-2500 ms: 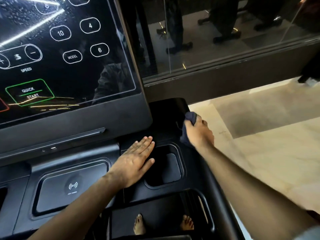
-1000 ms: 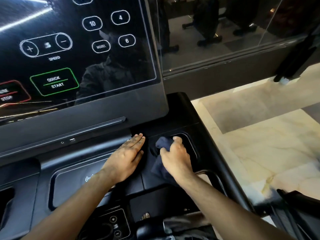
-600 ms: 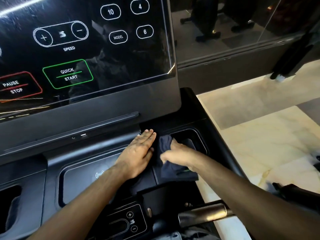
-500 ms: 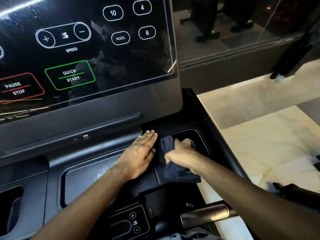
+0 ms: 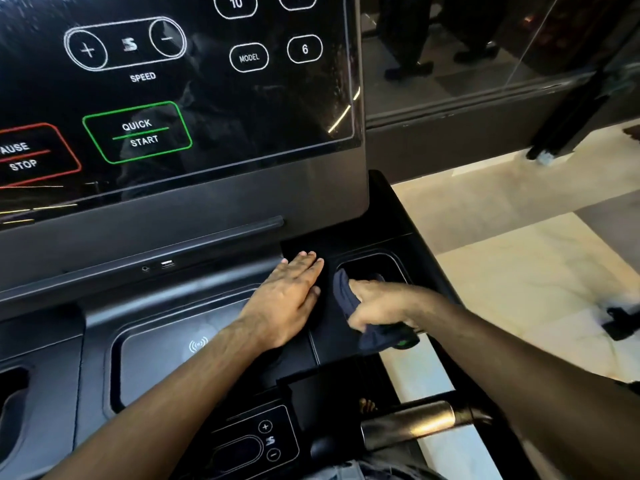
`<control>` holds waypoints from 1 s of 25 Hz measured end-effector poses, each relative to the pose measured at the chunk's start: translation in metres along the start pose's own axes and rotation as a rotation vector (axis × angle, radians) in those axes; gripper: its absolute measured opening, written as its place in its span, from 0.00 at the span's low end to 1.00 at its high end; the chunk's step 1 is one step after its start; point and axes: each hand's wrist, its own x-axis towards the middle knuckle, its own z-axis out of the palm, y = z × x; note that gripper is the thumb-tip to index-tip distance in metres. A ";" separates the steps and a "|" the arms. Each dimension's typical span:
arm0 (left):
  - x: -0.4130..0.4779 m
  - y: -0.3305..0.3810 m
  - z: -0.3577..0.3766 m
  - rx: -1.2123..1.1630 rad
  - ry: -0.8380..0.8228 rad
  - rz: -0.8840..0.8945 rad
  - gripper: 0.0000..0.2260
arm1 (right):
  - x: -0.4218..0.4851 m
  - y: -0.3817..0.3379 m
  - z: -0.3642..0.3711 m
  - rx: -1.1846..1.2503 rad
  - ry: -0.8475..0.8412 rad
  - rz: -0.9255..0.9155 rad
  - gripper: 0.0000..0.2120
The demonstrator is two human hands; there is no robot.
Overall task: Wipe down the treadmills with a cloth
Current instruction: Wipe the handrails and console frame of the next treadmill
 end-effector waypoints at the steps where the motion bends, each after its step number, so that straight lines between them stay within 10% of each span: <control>1: 0.001 0.001 0.001 -0.003 -0.003 0.004 0.24 | -0.002 0.004 -0.004 -0.110 -0.063 -0.038 0.09; 7: 0.008 0.001 0.000 -0.014 -0.015 0.027 0.24 | -0.004 0.027 -0.033 -1.226 -0.203 -0.410 0.12; 14: 0.006 0.006 0.007 -0.064 -0.060 0.000 0.28 | 0.049 0.050 -0.042 -1.651 0.115 -1.133 0.14; 25: 0.006 -0.002 0.001 -0.084 -0.115 -0.002 0.26 | 0.035 0.010 -0.004 -1.546 -0.131 -0.143 0.23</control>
